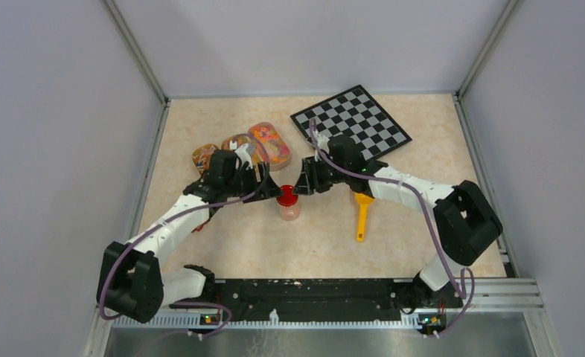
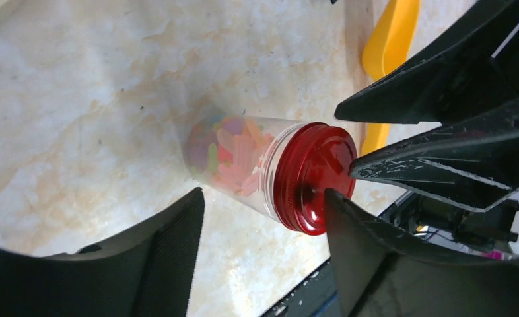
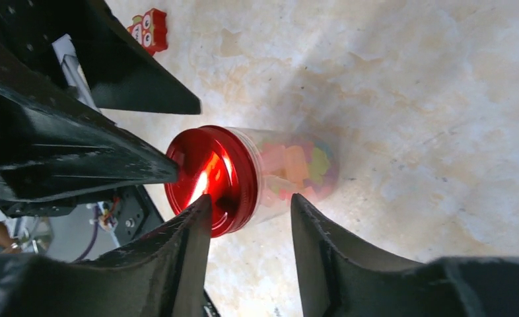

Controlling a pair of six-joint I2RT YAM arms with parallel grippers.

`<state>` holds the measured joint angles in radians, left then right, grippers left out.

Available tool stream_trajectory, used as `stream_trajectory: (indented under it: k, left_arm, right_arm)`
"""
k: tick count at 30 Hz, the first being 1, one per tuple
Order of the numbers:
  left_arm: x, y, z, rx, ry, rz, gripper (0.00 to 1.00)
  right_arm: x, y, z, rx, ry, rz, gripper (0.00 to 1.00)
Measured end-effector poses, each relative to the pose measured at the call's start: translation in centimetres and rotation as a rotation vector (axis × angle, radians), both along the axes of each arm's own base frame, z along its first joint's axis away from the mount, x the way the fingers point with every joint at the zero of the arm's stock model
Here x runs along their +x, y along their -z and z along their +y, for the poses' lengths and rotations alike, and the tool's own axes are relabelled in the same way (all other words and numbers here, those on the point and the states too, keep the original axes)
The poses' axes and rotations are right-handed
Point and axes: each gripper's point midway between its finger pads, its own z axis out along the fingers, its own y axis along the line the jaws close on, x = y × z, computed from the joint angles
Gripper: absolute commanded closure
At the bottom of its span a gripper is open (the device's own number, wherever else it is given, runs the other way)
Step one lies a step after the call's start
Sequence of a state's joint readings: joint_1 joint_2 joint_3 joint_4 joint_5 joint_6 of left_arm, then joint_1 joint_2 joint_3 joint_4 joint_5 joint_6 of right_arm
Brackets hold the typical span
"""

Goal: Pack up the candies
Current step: Close the bottle lid on the packing bottle.

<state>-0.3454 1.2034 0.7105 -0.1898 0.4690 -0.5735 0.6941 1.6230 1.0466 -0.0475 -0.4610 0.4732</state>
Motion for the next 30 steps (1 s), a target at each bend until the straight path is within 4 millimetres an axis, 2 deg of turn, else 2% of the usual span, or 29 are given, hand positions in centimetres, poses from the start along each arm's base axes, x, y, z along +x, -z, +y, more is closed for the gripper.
stream_trajectory:
  k: [3,6,9,11,14,17,21,24,30]
  left_arm:
    - [0.5,-1.2,0.8,0.069,-0.007,-0.003,0.15]
    - [2.1,-4.7,1.0,0.111,-0.003,-0.078,0.12]
    - [3.7,-8.2,1.0,0.147,0.016,-0.181,0.12]
    - [4.2,-9.0,0.8,0.174,0.037,-0.211,0.13]
    - [4.1,-8.4,0.3,0.233,0.084,-0.204,0.09]
    - [3.1,-7.1,-0.7,0.315,0.145,-0.186,0.03]
    - [2.0,-6.8,-2.2,0.384,0.211,-0.191,0.02]
    - [1.7,-6.9,-3.0,0.419,0.232,-0.207,0.05]
    - [0.8,-5.4,-3.8,0.485,0.251,-0.184,0.08]
  right_arm:
    - [0.6,-0.7,-0.7,-0.003,0.002,-0.051,0.36]
    - [0.7,-2.4,-1.5,0.028,-0.026,-0.188,0.33]
    - [-0.2,-3.6,-2.3,0.091,-0.084,-0.390,0.31]
    - [-1.3,-3.4,-2.9,0.130,-0.133,-0.522,0.26]
    - [-3.4,-1.6,-3.8,0.149,-0.209,-0.707,0.25]
    - [-4.9,-0.4,-3.2,0.142,-0.275,-0.805,0.24]
    - [-5.1,-1.4,-1.1,0.178,-0.296,-0.941,0.21]
    - [-4.7,-2.0,0.0,0.215,-0.269,-1.009,0.21]
    - [-3.8,-1.2,1.3,0.232,-0.200,-1.077,0.20]
